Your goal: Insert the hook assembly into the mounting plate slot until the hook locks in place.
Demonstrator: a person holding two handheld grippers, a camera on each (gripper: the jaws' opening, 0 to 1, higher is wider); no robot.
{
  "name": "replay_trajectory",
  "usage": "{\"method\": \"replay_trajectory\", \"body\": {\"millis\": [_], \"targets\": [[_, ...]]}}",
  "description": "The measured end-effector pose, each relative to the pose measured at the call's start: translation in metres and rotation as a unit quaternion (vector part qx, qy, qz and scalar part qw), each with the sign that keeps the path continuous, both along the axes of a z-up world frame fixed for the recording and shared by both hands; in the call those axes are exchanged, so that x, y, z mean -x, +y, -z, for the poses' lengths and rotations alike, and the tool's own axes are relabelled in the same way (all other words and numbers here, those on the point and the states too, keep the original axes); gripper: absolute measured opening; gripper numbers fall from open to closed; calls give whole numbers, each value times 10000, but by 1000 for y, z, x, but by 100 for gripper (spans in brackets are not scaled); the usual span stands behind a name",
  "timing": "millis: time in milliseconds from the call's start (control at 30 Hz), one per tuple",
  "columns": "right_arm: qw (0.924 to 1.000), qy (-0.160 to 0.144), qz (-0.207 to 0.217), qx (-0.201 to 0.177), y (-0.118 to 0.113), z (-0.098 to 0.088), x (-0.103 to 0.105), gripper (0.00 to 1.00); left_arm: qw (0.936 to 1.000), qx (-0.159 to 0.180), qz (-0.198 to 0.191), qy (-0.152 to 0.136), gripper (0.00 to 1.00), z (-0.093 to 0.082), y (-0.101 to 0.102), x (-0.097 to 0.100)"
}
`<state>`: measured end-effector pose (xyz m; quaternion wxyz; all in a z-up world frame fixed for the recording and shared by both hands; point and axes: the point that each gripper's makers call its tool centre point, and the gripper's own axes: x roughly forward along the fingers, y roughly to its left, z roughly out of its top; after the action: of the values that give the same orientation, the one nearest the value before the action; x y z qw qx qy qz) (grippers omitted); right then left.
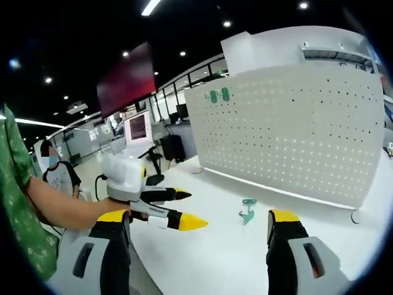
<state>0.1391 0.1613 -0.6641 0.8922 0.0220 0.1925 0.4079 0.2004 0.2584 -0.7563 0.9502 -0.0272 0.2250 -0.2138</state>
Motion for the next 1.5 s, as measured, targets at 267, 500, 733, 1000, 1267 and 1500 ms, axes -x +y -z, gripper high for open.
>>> {"method": "replay_trajectory", "body": {"millis": [267,500,733,1000,1267,1500], "targets": [[9999,123,73,62,5,11,-19,92,9999,106,1,120,75,9,0,-4],[9994,274,187,103,6,24,-43,89,9998,147,68,146,74,10,-4,-4],[9985,412,252,244,9,41,-63,87,9996,208,68,165,73,11,-4,-5],[9971,585,326,354,12,56,-81,84,9996,248,70,149,73,9,-5,-5],[9949,726,432,547,13,75,-98,80,9995,303,86,98,72,4,-7,-4],[9929,840,490,692,13,91,-108,72,9994,320,97,112,71,4,-7,-5]]}}
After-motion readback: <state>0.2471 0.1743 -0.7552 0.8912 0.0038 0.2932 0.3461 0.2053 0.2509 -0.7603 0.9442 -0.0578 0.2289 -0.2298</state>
